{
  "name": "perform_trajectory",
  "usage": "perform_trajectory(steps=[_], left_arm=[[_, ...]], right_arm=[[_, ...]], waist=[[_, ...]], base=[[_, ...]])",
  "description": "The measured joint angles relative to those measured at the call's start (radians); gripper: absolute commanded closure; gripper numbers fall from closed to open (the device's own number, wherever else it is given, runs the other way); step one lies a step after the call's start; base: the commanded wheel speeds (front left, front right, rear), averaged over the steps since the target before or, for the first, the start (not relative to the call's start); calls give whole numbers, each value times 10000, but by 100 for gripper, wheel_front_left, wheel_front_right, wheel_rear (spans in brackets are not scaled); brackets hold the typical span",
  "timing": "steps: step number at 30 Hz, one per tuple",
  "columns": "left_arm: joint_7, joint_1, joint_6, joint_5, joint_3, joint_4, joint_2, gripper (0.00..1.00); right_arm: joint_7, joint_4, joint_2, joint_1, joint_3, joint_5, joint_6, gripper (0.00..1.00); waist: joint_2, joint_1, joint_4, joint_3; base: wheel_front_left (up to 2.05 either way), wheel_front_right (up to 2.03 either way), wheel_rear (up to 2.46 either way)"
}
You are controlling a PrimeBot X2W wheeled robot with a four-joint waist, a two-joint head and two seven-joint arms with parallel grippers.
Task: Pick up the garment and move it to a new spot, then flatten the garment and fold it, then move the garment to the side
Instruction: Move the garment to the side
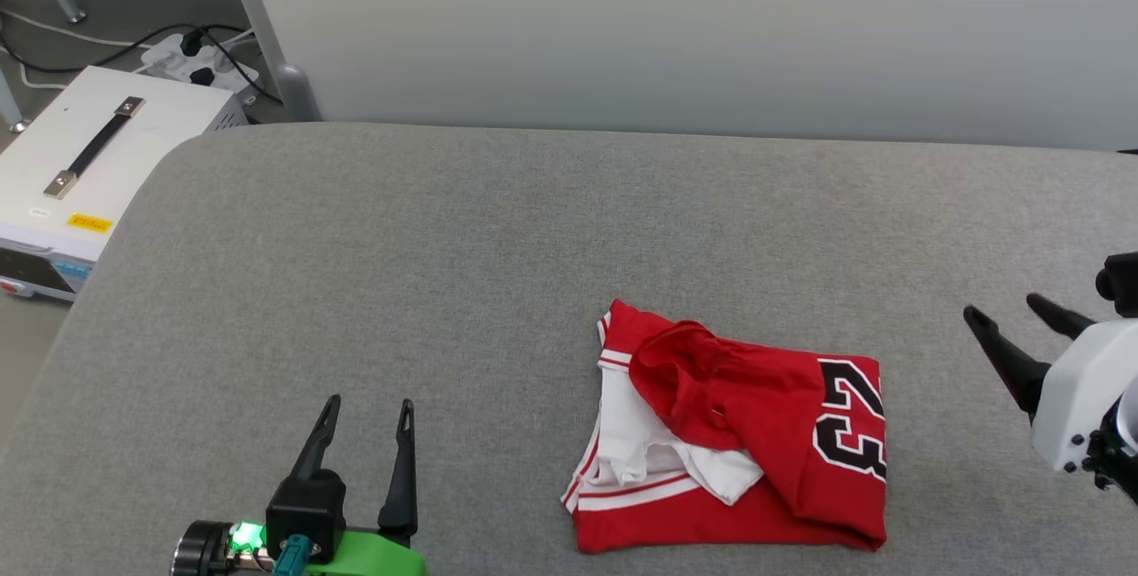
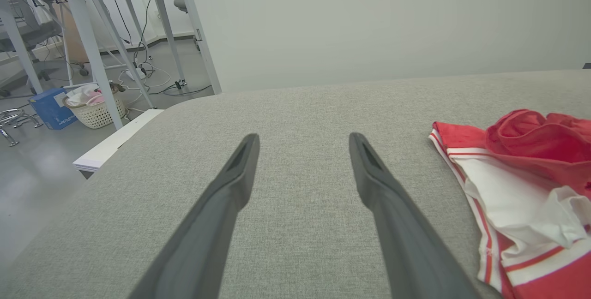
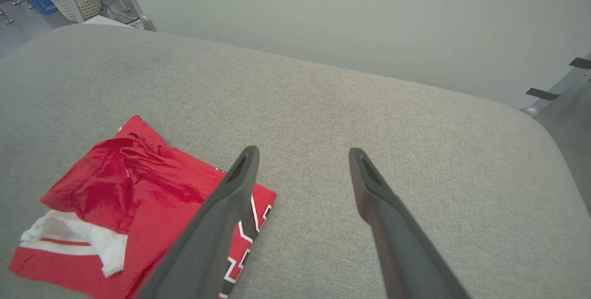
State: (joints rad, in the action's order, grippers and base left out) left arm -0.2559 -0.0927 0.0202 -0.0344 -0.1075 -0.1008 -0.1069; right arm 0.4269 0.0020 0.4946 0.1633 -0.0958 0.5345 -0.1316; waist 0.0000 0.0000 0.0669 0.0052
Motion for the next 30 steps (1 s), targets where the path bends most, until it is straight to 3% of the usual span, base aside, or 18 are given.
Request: perform_trajectory(steps=[5,9,22,28,29,30], left_arm=[[0,190,-4,0,-67,-25,13,0],[0,450,-81,2,-174,-88,40,0],[0,1207,-136,13,-479,-121,169,0],[0,1472,-165,13,-545,-194,219,0],[0,1476,-165,13,-546,-199,222,0],[0,1476,-163,13,-545,-207,228,0]], right_arm=[[2907,433,493,30,-50,2483,0,0],[3942,1093,426,15,-88,3365,0,0],[3812,2989,-637,853,-815,3889,2,0],[3691,3615,-527,1228,-1691,4056,0,0],[3622,3609,-472,1235,-1770,4096,0,12],[3490,3593,-424,1237,-1860,4113,0,92]], waist=[[0,0,121,249],[0,0,286,443],[0,0,927,1354],[0,1,1322,1745],[0,0,1363,1771],[0,0,1398,1791]], base=[[0,0,0],[0,0,0],[0,0,0],[0,0,0],[0,0,0],[0,0,0]])
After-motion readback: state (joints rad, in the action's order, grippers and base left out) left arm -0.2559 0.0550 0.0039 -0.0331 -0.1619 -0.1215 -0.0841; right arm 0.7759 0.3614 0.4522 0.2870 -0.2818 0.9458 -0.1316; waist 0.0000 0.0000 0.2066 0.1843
